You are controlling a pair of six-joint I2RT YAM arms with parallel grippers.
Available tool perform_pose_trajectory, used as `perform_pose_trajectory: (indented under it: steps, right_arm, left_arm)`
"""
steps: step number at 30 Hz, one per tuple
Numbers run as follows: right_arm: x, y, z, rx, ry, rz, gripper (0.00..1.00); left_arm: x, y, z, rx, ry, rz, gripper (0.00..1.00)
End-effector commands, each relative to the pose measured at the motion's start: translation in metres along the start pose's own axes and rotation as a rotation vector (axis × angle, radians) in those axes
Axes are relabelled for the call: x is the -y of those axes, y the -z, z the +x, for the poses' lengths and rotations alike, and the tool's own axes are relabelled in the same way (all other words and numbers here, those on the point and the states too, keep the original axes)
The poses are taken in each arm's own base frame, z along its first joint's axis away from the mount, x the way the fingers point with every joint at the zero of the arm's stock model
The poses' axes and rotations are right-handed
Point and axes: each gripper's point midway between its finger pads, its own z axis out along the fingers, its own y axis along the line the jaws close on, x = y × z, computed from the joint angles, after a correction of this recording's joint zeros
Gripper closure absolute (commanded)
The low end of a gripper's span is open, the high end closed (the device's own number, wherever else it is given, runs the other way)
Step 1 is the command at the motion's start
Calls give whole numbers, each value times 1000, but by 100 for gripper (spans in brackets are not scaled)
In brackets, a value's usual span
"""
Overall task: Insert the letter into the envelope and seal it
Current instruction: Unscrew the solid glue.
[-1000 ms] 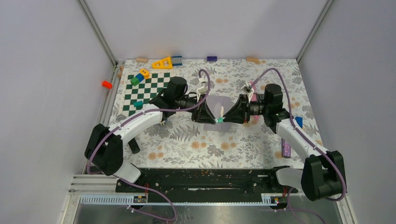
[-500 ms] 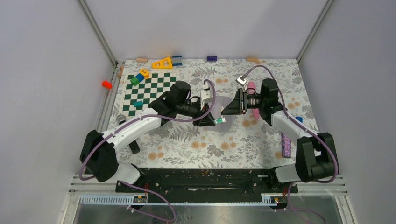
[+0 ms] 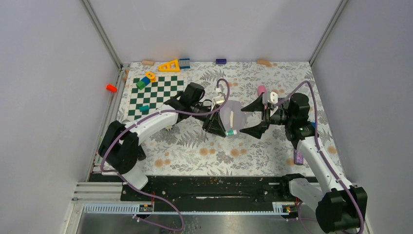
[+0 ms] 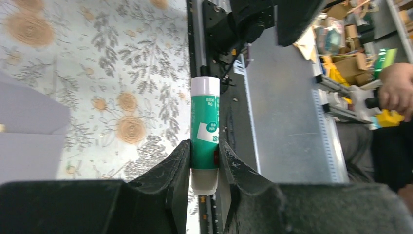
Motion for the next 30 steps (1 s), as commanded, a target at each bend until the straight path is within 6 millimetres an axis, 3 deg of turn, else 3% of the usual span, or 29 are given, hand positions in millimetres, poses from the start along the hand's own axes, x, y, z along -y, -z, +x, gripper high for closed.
perform_pose_trajectory:
  steps: [1, 11, 16, 22, 30]
  right_arm:
    - [-1, 11, 26, -114, 287, 15, 1]
    - [-28, 2, 42, -89, 270, -90, 10]
    - [-37, -10, 39, -65, 250, -138, 14]
    - [-31, -22, 28, -33, 238, -123, 24]
    - [-36, -29, 32, -38, 221, -152, 40]
  left_arm:
    - [22, 0, -20, 29, 6, 152, 100]
    - [28, -1, -24, 57, 32, 209, 100]
    - [28, -2, -24, 57, 34, 207, 100]
    - [27, -3, -23, 57, 34, 202, 100]
    - [28, -3, -24, 58, 29, 201, 100]
